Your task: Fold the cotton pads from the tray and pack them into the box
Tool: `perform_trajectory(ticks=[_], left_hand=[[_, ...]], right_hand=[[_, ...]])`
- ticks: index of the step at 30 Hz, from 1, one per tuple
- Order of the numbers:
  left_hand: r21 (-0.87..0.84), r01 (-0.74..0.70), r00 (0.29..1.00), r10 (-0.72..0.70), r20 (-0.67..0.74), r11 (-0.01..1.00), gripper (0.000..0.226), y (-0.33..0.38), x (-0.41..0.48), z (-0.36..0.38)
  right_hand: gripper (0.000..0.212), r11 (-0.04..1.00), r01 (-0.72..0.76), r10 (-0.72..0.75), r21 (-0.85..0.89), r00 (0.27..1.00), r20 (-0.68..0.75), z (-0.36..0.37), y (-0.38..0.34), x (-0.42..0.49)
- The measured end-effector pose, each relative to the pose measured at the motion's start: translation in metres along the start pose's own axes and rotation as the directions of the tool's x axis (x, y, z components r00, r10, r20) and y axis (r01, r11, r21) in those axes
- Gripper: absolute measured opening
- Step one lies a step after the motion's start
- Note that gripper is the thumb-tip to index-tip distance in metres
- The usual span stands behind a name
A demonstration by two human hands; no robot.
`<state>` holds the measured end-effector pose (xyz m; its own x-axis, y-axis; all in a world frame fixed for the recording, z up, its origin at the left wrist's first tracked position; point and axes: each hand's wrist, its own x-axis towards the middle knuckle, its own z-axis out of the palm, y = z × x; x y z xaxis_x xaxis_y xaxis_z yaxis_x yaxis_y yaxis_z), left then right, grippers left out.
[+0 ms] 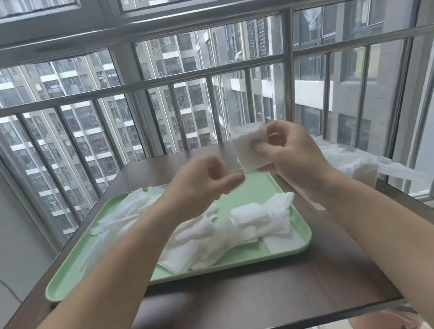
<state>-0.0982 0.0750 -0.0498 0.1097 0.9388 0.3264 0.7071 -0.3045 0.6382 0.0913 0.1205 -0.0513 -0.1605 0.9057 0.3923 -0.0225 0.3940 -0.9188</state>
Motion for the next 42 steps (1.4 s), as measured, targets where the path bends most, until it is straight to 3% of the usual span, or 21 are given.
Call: perform_trajectory(ticks=[3, 5, 9, 13, 17, 20, 23, 28, 31, 34, 36, 42], left_hand=[[0.190, -0.009, 0.960, -0.045, 0.276, 0.982, 0.029, 0.000, -0.004, 0.007], [0.266, -0.013, 0.937, -0.081, 0.340, 0.964, 0.037, -0.001, -0.004, 0.016], [0.285, -0.022, 0.940, -0.077, 0.332, 0.958, 0.041, 0.002, -0.002, 0.021], [0.409, -0.088, 0.947, -0.051, 0.316, 0.908, 0.031, 0.007, -0.005, 0.021], [0.474, -0.121, 0.956, -0.025, 0.291, 0.872, 0.041, 0.007, -0.007, 0.027], [0.485, -0.183, 0.964, 0.060, 0.258, 0.855, 0.020, 0.002, -0.003, 0.028], [0.462, -0.165, 0.978, 0.085, 0.190, 0.872, 0.016, 0.002, -0.004, 0.026], [0.368, -0.143, 0.982, 0.179, -0.065, 0.919, 0.015, 0.005, -0.006, 0.009], [0.093, -0.133, 0.982, 0.144, -0.120, 0.987, 0.016, 0.004, -0.006, 0.000], [-0.161, -0.130, 0.986, 0.110, -0.127, 0.978, 0.013, 0.008, -0.008, -0.004], [-0.244, -0.125, 0.988, 0.100, -0.114, 0.962, 0.017, 0.012, -0.010, -0.006], [-0.174, -0.129, 0.983, 0.104, -0.150, 0.976, 0.031, 0.012, -0.008, -0.008]], right_hand=[[0.014, 0.999, 0.017, -0.018, -0.036, 0.999, -0.033, 0.000, 0.000, 0.000], [0.013, 0.997, 0.027, -0.029, -0.069, 0.999, -0.029, 0.001, 0.000, -0.002], [0.015, 0.993, 0.039, -0.041, -0.110, 0.999, -0.011, 0.003, 0.001, -0.002], [0.013, 0.995, 0.031, -0.032, -0.099, 0.999, -0.010, 0.002, 0.002, -0.001], [0.015, 0.995, 0.013, -0.013, -0.097, 1.000, 0.001, 0.001, 0.002, -0.001], [0.013, 0.995, 0.017, -0.016, -0.099, 1.000, 0.006, 0.001, 0.003, -0.001], [0.012, 0.996, 0.016, -0.015, -0.093, 1.000, 0.009, 0.000, 0.004, -0.001], [0.014, 0.998, 0.011, -0.011, -0.069, 1.000, 0.000, -0.001, 0.004, 0.000], [0.012, 0.998, 0.003, -0.003, -0.064, 1.000, -0.004, -0.001, 0.006, 0.002], [0.013, 0.998, -0.016, 0.017, -0.066, 1.000, 0.025, 0.000, 0.009, 0.002], [0.014, 0.997, -0.018, 0.023, -0.076, 0.997, 0.074, 0.001, 0.009, 0.001], [0.017, 0.998, -0.044, 0.054, -0.047, 0.974, 0.222, 0.005, 0.004, -0.006]])
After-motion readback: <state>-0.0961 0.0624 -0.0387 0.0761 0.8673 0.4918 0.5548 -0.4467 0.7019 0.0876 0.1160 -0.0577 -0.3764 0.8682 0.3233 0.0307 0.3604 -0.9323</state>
